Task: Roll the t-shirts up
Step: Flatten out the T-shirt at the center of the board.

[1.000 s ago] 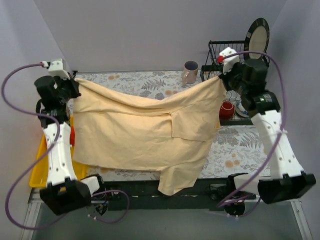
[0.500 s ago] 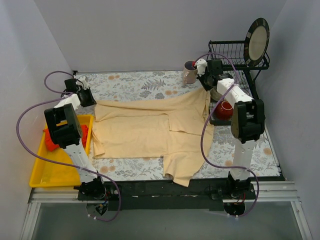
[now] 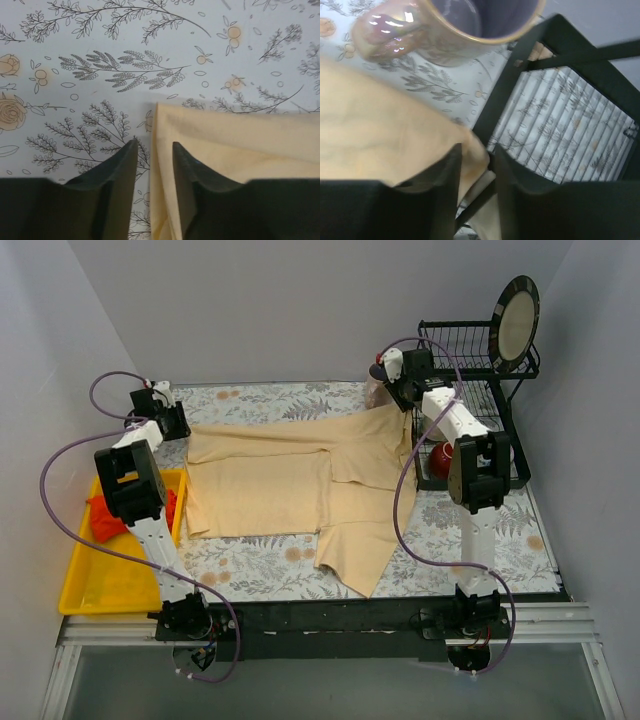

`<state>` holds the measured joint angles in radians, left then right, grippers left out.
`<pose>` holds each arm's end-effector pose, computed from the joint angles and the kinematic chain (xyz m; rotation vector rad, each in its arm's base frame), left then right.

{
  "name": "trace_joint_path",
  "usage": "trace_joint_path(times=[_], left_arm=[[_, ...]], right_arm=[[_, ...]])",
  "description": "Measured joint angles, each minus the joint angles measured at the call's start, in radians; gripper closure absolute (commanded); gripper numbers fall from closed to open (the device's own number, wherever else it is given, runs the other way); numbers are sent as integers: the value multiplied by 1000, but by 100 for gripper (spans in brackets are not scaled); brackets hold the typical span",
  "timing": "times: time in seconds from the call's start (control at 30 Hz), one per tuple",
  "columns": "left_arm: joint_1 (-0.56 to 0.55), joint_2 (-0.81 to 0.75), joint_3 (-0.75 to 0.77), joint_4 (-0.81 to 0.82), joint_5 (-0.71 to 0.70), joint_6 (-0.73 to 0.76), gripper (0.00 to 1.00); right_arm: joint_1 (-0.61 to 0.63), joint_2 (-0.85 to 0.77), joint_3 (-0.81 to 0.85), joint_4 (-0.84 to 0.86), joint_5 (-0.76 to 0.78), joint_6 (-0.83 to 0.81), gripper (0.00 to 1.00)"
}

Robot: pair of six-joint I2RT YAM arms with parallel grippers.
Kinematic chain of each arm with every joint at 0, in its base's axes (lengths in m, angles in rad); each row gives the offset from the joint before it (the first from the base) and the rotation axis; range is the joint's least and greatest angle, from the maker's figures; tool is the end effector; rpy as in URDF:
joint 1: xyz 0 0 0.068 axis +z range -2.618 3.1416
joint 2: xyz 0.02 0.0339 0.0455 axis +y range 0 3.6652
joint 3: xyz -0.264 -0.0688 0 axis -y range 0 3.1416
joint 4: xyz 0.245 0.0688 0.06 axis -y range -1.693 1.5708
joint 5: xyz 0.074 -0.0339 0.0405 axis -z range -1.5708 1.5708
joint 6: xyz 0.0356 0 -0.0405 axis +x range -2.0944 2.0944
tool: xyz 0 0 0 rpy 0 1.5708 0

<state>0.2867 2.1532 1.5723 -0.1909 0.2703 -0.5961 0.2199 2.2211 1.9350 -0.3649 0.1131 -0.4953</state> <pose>0.4636 0.1268 0.1741 -0.8825 2.1837 -0.4689 0.5072 0.1092 0.2458 -0.7221 2.1110 -0.2767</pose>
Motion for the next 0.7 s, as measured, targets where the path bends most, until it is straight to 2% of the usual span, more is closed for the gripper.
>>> trace_joint_path(times=[0.07,0.17,0.27,0.4,0.53,0.7], left_arm=[[-1,7,6,-4,-24,-5,54],[-1,-8,20,-14,-37,-13,45],[0,-79,20,-47,-25,-25,43],[-3,-244,-13,-110,50,-50,43],[-40,-434,-138,-153,124,-59,43],[-125,-445,-204,-223,177,-34,48]], right_arm=[[14,26,43,-38,11,8,40],[21,25,78,-74,17,8,35],[19,-27,57,-90,2,6,34],[9,-188,-58,-146,-76,3,33],[2,-360,-198,-201,-185,-11,32],[-1,-455,-380,-243,-294,-45,32]])
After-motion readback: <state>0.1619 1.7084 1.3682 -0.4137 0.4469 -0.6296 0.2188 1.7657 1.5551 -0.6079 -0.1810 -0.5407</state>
